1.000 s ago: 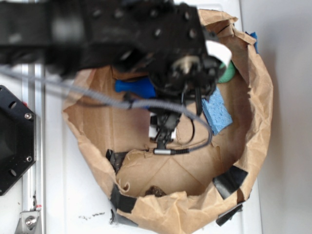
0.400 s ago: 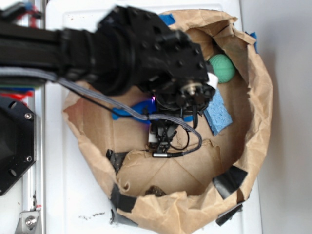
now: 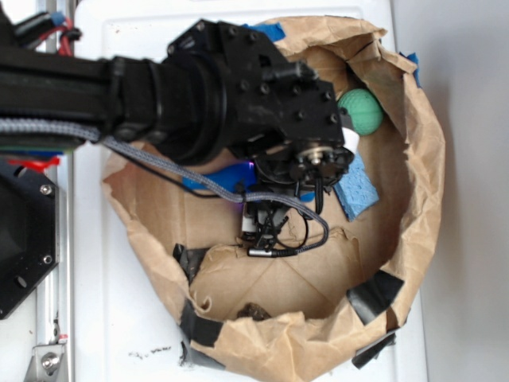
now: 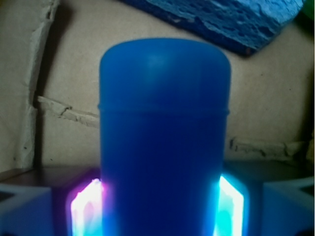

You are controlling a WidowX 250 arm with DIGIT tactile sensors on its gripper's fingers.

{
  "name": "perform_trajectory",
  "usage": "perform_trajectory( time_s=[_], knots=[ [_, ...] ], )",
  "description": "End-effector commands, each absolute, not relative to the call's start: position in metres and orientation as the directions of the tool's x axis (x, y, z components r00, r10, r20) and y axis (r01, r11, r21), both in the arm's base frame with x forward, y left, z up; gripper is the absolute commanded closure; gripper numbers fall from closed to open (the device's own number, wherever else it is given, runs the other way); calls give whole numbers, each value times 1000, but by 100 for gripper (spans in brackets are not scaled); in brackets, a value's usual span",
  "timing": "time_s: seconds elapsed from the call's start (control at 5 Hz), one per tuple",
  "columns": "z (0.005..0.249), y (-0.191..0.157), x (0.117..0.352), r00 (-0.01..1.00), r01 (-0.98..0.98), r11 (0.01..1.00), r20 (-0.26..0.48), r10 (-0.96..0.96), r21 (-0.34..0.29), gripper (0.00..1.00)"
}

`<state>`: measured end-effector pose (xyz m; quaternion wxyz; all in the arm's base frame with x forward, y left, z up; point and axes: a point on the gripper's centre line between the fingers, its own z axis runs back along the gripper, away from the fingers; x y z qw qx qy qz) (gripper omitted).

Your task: Grab the blue bottle.

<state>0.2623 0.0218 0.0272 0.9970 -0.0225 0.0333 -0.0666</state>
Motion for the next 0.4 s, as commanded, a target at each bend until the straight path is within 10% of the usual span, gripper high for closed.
perform_trajectory(
  time_s=[0.0,0.2],
  knots=[
    [85,26,261,994,105,994,-12,-105,-18,100],
    [135,37,251,997,-51,999,-60,50,-14,100]
  ],
)
